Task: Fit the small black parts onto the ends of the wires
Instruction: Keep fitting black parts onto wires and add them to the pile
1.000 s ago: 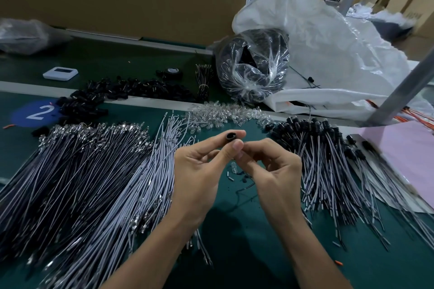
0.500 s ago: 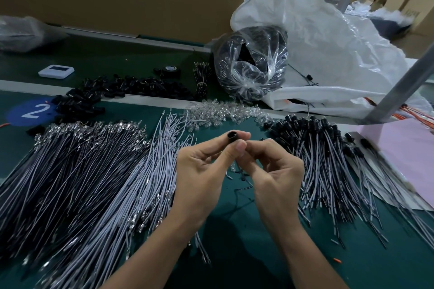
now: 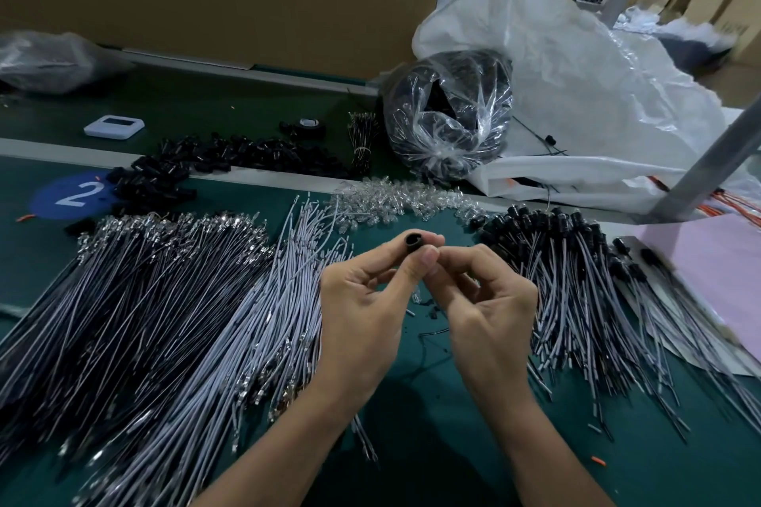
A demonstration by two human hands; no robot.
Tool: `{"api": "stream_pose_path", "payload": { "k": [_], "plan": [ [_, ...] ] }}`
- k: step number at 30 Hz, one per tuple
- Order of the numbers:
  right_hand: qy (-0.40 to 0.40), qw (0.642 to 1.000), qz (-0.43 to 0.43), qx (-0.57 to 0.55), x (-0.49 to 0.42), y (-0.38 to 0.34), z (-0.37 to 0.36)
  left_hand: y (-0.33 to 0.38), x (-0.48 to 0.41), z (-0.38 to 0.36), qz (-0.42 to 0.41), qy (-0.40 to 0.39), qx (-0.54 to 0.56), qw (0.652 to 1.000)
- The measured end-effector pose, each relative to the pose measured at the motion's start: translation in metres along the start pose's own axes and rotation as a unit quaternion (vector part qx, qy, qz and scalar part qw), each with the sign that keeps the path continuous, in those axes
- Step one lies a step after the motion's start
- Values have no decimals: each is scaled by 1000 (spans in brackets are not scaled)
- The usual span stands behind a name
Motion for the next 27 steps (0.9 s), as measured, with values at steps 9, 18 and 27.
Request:
{"api": "stream_pose_path", "payload": {
  "k": [9,18,27],
  "plan": [
    [13,1000,17,10,3,-3,-1,-3,2,-7,8,-12,32,999],
    [20,999,24,3,2,-4,1,-3,3,-3,16,-5,38,999],
    [40,999,19,11,3,-4,2,-5,5,-10,20,-13,64,998]
  ]
}}
Point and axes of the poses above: each hand's wrist, its own x-axis away from the middle knuckle, its own z-axis out of the back of the hand, y = z × x, the point moved 4 cm from there along -x, towards the middle knuckle, and after that the axes turned 5 degrees about -y, right-handed, at the moved point
